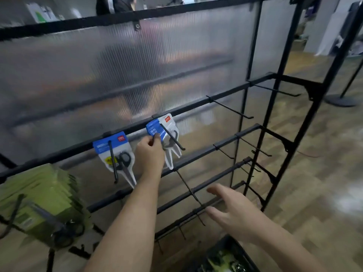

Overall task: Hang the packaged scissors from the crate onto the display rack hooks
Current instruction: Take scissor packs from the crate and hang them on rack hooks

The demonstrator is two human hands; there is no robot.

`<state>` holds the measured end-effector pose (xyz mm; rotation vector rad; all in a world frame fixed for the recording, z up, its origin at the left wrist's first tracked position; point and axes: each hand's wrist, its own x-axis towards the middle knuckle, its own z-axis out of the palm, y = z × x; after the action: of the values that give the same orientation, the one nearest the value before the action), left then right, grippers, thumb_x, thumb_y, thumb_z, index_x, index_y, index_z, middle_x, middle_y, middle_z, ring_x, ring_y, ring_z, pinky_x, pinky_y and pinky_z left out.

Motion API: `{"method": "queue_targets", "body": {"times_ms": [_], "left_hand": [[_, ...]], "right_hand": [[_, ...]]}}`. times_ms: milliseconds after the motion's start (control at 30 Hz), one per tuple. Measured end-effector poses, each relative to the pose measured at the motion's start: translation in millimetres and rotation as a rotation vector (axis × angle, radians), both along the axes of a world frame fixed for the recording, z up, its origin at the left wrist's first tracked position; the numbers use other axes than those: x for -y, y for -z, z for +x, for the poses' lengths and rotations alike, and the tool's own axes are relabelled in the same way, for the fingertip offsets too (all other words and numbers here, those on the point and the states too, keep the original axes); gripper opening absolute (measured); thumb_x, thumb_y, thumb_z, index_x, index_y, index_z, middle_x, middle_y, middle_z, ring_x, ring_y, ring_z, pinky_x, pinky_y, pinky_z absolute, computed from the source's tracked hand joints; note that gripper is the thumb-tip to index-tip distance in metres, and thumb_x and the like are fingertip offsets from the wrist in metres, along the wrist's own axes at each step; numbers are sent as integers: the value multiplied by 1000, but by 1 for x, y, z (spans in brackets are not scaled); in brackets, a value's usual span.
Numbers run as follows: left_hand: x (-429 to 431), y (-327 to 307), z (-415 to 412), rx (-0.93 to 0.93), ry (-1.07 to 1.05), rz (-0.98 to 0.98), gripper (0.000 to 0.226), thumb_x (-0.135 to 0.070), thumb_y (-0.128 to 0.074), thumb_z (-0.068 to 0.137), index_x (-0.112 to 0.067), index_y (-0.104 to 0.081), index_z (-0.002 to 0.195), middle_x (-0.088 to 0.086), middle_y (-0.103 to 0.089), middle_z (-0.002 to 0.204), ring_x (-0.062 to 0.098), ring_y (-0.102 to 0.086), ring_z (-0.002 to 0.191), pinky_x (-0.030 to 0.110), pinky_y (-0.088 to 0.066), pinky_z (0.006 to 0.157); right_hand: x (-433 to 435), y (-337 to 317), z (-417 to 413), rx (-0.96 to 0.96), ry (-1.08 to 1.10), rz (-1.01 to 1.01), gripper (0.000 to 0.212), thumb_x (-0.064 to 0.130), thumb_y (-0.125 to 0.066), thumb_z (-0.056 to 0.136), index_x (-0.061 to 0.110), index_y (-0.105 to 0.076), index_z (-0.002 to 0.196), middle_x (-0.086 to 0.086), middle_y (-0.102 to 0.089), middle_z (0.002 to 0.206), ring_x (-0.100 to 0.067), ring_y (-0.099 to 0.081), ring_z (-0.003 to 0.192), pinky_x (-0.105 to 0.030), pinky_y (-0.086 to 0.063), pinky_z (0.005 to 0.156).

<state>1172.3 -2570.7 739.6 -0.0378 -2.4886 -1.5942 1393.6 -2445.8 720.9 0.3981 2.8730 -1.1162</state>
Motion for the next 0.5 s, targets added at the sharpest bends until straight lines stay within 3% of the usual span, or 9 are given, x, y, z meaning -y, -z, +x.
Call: {"method": "queue_targets", "body": {"times_ms": [133,233,367,433,500], "left_hand": [[-2,-4,-9,31,-63,33,26,-47,-56,102,-23,-63,93,-10,-59,79,5,-52,67,28,-33,56],[1,5,2,27,-89,44,19,-38,-60,101,-19,-57,105,-8,-61,91,11,-58,77,30,-42,64],[13,15,39,48,58,95,25,-23,-68,97,-14,-56,117,1,-65,105,8,-60,84,16,-39,63],[22,17,60,65,187,14,23,-20,-68,96,-20,-57,117,-3,-62,111,6,-60,95,17,-44,72],[32,17,86,40,236,-135,20,-23,-66,97,-29,-57,114,-6,-58,119,9,-58,107,26,-49,89]], "right_hand": [[4,8,14,38,83,19,50,53,-55,97,36,-45,143,15,-53,142,-1,-49,127,-24,-42,108],[5,13,23,50,89,41,52,54,-54,96,36,-46,144,17,-53,144,-2,-47,131,-27,-41,111],[-5,8,26,60,3,63,52,50,-55,98,37,-42,147,18,-49,147,-2,-45,134,-23,-38,112],[-17,3,23,62,-49,123,54,49,-55,99,37,-40,149,16,-48,148,-4,-46,133,-24,-40,110],[-30,-3,19,48,-97,193,57,48,-55,99,36,-36,151,14,-47,149,-6,-48,132,-25,-42,108]]}}
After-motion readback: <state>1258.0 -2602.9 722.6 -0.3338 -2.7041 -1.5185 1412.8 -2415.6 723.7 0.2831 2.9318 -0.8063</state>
